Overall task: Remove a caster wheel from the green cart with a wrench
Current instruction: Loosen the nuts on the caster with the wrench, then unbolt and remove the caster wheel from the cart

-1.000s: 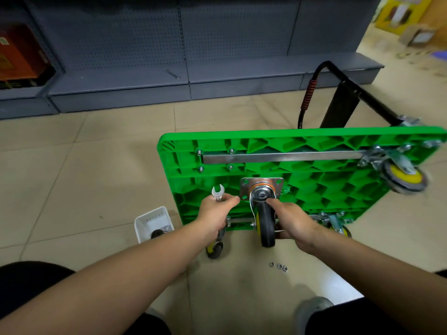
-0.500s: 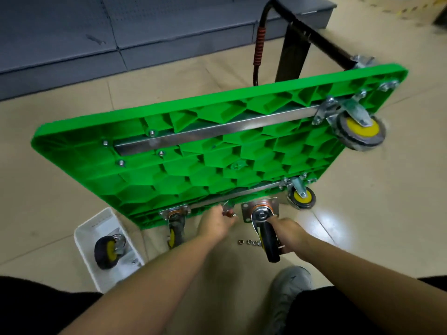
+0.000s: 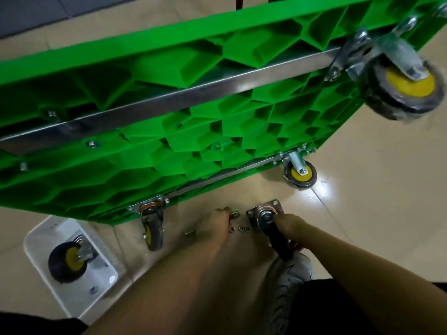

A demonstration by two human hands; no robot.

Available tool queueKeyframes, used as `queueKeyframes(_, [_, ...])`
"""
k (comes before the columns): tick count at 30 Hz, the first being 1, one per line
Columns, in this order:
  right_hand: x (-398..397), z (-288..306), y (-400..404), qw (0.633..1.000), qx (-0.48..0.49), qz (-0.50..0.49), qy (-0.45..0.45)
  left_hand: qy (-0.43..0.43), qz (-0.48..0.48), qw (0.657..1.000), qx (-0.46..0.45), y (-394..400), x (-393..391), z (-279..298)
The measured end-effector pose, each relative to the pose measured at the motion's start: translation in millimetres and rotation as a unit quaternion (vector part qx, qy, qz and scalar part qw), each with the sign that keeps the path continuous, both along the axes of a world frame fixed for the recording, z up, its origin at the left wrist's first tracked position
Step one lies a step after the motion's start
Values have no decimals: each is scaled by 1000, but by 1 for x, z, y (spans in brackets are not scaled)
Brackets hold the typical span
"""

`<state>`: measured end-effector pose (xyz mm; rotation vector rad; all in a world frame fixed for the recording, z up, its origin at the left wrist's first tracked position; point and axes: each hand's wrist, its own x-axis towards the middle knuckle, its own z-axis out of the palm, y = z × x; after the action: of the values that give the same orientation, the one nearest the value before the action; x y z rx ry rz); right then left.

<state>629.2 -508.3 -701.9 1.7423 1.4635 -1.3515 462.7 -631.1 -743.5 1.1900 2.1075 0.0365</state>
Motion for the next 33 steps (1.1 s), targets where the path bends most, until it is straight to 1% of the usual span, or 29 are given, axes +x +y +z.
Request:
queueKeyframes(4, [1,-11,11,999,-21,0,-40,25,-56,998,-20,7,-5,-12])
queueKeyframes(8, [-4,-20,14,994,-86,41,-52,20,-83,996,-28,10,-3,-16])
queueKeyframes(12, [-3,-28,15,993,-114,15,-26,2,-64,998,-26,12,-1,-19])
queueKeyframes(14, [-3,-29,14,990,-132,-38,-9,-5,-37,999,-28,10,-2,-19])
queueKeyframes(16, [-5,-24,14,989,-137,-46,0,-16,0,999,-30,7,-5,-19])
queueKeyframes(18, [-8,-13,15,994,-109,-7,-7,-22,27,999,-35,3,-8,-14])
queueKeyframes(20, [-15,2,12,996,-55,62,-16,-20,39,998,-33,-1,-13,-5])
queueKeyframes(22, [-25,21,5,984,58,163,-39,-18,55,998,-24,-5,-20,10])
queueKeyframes(23, [-29,28,1,974,117,192,-36,-22,66,998,-14,-8,-23,19])
queueKeyframes(25, [-40,37,-8,957,186,223,-2,-32,96,995,1,-13,-29,40])
queueKeyframes(26, [-48,43,-14,950,199,238,21,-40,115,993,6,-17,-32,51])
queueKeyframes(29, [-76,80,-41,936,186,292,68,-83,176,980,39,-29,-43,89])
queueKeyframes(31, [-96,110,-63,926,174,319,100,-149,217,961,80,-41,-52,114])
queueKeyframes(33, [-113,132,-82,921,159,330,135,-208,256,935,126,-52,-59,140])
